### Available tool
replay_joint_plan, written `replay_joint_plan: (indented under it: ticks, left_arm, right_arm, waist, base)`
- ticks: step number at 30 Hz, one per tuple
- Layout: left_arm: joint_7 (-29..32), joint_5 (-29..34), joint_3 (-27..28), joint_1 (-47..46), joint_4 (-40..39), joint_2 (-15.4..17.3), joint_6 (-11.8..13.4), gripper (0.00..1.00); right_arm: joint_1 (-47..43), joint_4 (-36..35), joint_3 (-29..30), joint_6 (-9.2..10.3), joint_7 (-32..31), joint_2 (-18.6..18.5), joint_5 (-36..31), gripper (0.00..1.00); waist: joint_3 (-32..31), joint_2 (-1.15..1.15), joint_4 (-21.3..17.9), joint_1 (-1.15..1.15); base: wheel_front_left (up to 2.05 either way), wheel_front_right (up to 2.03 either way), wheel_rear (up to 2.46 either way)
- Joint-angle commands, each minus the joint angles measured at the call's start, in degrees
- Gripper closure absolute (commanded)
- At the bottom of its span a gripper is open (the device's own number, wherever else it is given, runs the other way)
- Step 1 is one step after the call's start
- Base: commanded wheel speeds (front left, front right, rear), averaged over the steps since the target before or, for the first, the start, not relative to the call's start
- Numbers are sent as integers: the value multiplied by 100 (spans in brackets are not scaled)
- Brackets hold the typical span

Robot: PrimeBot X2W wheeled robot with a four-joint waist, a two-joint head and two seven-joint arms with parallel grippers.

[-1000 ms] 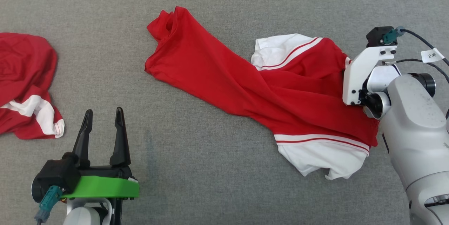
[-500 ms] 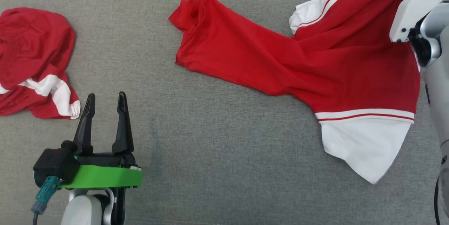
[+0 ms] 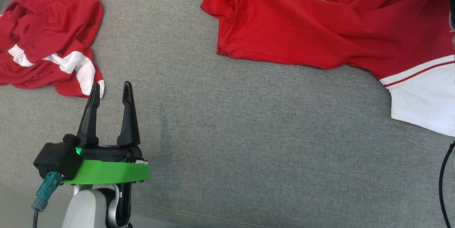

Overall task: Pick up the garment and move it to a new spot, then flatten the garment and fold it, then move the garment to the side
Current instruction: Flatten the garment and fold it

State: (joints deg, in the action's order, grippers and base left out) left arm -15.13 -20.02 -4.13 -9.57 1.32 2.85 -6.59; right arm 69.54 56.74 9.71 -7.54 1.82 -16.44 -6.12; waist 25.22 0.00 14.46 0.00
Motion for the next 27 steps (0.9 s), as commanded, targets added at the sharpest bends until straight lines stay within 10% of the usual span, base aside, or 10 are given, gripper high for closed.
replay_joint_plan:
  ticks: [1, 13, 27]
  left_arm:
    - [-1, 8, -7, -98, -7, 8, 25, 0]
    - [-2, 145, 212, 243, 138, 9, 55, 0]
    - [-1, 371, 520, 845, 269, 12, 40, 0]
  right_arm:
    - [10, 41, 11, 10, 73, 32, -119, 0]
    - [-1149, -246, -278, 10, 1221, 268, -47, 0]
    - [-4597, -3542, -943, 10, 1339, 797, 561, 0]
  waist:
    - [16, 0, 37, 0]
    - [-701, 0, -453, 0]
    - [-1794, 0, -1236, 0]
  base:
    - [0, 0, 0]
    - [0, 0, 0]
    - [0, 0, 0]
